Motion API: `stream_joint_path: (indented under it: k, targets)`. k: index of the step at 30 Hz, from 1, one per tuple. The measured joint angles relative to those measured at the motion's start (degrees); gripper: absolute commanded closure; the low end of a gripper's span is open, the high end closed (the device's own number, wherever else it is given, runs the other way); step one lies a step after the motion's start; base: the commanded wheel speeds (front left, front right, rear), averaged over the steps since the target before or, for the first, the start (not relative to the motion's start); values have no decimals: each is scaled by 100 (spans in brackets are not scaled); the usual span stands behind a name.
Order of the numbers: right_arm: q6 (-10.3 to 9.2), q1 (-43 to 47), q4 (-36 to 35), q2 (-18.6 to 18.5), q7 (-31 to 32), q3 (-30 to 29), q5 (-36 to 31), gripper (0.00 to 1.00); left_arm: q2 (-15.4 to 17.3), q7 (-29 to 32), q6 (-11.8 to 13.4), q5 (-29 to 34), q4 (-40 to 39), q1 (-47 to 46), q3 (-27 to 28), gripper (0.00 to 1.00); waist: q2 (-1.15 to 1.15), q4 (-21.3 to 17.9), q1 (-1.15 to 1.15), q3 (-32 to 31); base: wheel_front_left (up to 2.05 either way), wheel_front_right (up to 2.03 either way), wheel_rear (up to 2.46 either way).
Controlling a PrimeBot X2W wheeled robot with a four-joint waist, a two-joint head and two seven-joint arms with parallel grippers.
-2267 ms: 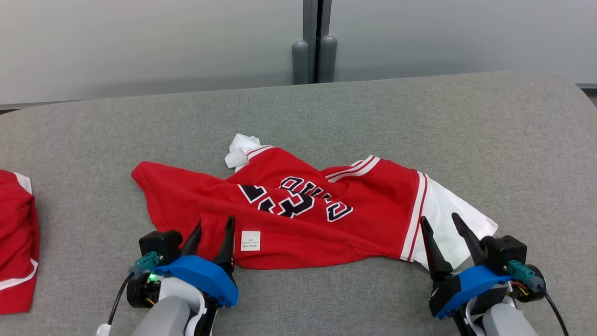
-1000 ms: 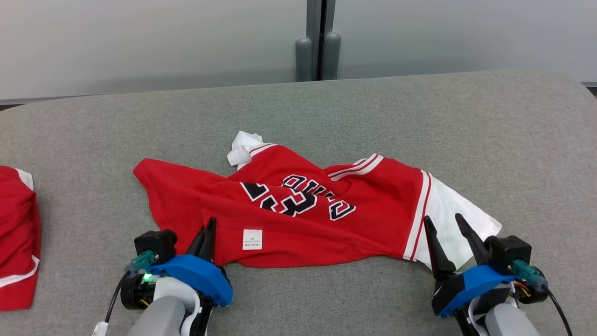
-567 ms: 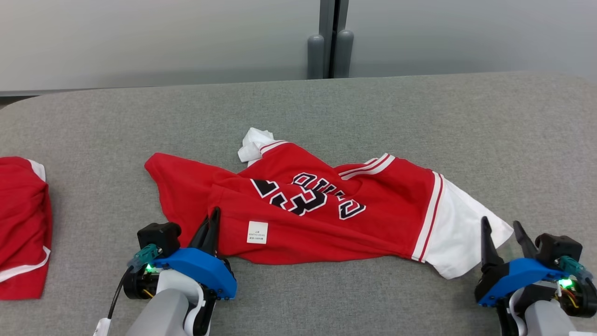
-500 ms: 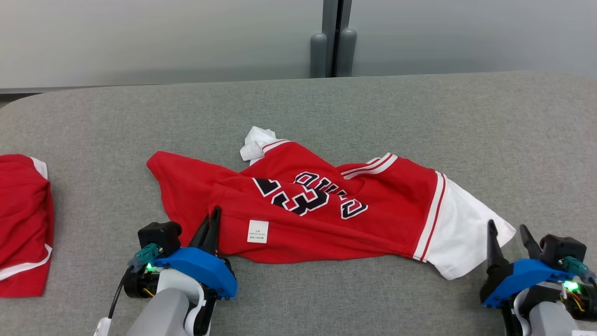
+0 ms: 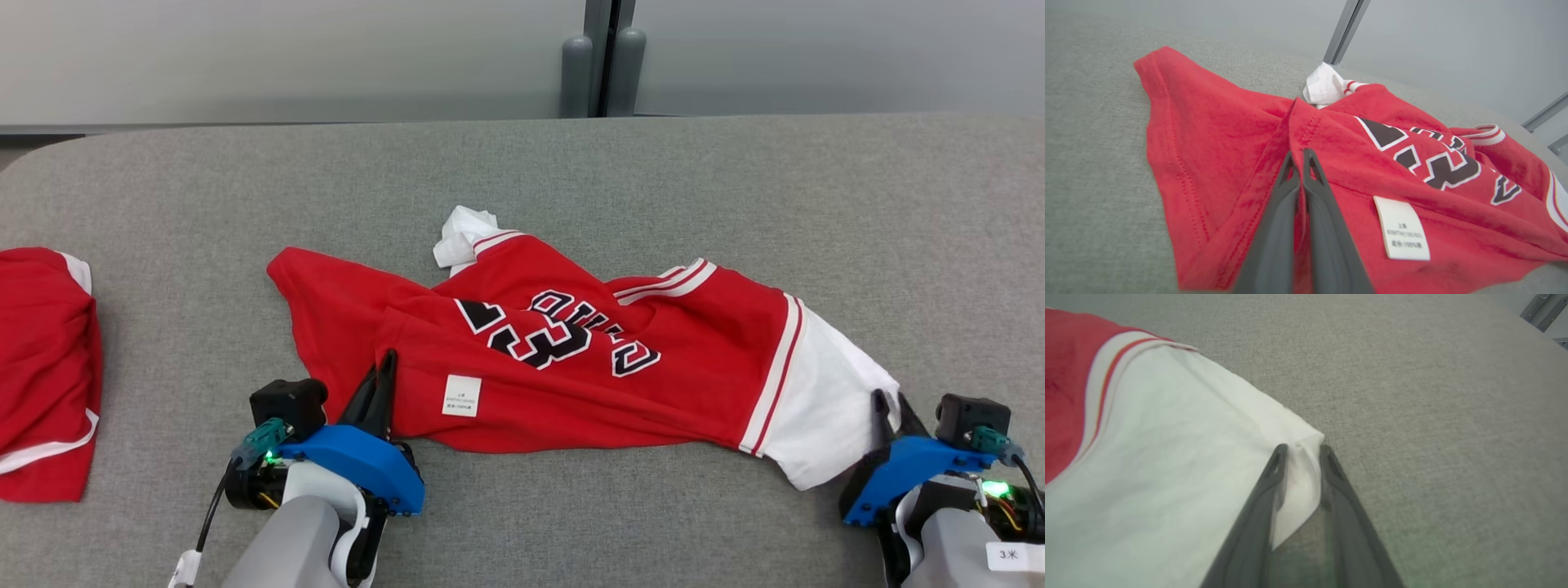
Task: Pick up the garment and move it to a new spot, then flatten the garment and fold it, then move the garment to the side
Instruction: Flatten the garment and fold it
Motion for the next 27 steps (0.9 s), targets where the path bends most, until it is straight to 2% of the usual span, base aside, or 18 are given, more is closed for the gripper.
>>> stream_joint_path:
  k: [5, 9, 10, 11, 12, 14, 15, 16, 17, 19, 27]
  targets:
    - [-1, -125, 33, 4, 1, 76, 110, 100, 34, 0, 0, 26, -40, -60, -7, 100, 0, 20, 0, 50, 0, 0, 0]
    - [-1, -192, -861, 54, 40, 816, 1122, 100, 111, 0, 0, 118, -392, -91, 222, 100, 1, 21, 1, -46, 0, 0, 0]
    - [-1, -192, -861, 54, 40, 816, 1122, 100, 111, 0, 0, 118, -392, -91, 222, 100, 1, 21, 1, -46, 0, 0, 0]
    - [0, -217, -1485, 58, 37, 1310, 1756, 100, 168, 0, 0, 158, -626, -101, 399, 100, 0, 7, 1, -130, 0, 0, 0]
    - [0, -217, -1485, 58, 37, 1310, 1756, 100, 168, 0, 0, 158, -626, -101, 399, 100, 0, 7, 1, -130, 0, 0, 0]
    - [0, -224, -2132, 70, 38, 1628, 2251, 100, 231, 0, 0, 207, -906, -142, 590, 100, 1, -19, 1, -235, 0, 0, 0]
    - [0, -268, -2684, 67, 38, 1764, 2691, 100, 324, 1, 0, 230, -1202, -233, 725, 100, 1, -42, 1, -368, 0, 0, 0]
    - [0, -268, -2684, 67, 38, 1764, 2691, 100, 324, 1, 0, 230, -1202, -233, 725, 100, 1, -42, 1, -368, 0, 0, 0]
    - [0, -366, -3142, 31, 40, 1874, 3027, 100, 441, 1, 0, 275, -1522, -346, 904, 100, 1, -64, 1, -516, 0, 0, 0]
    - [0, -439, -3346, -13, 38, 1931, 3170, 100, 502, -1, 0, 301, -1693, -420, 984, 100, 0, -72, 0, -599, 0, 0, 0]
    - [0, -1283, -4461, -478, 37, 2135, 3920, 100, 1192, 63, 53, 552, -2674, -1126, 1412, 100, 0, -218, -1, -1067, 0, 0, 0]
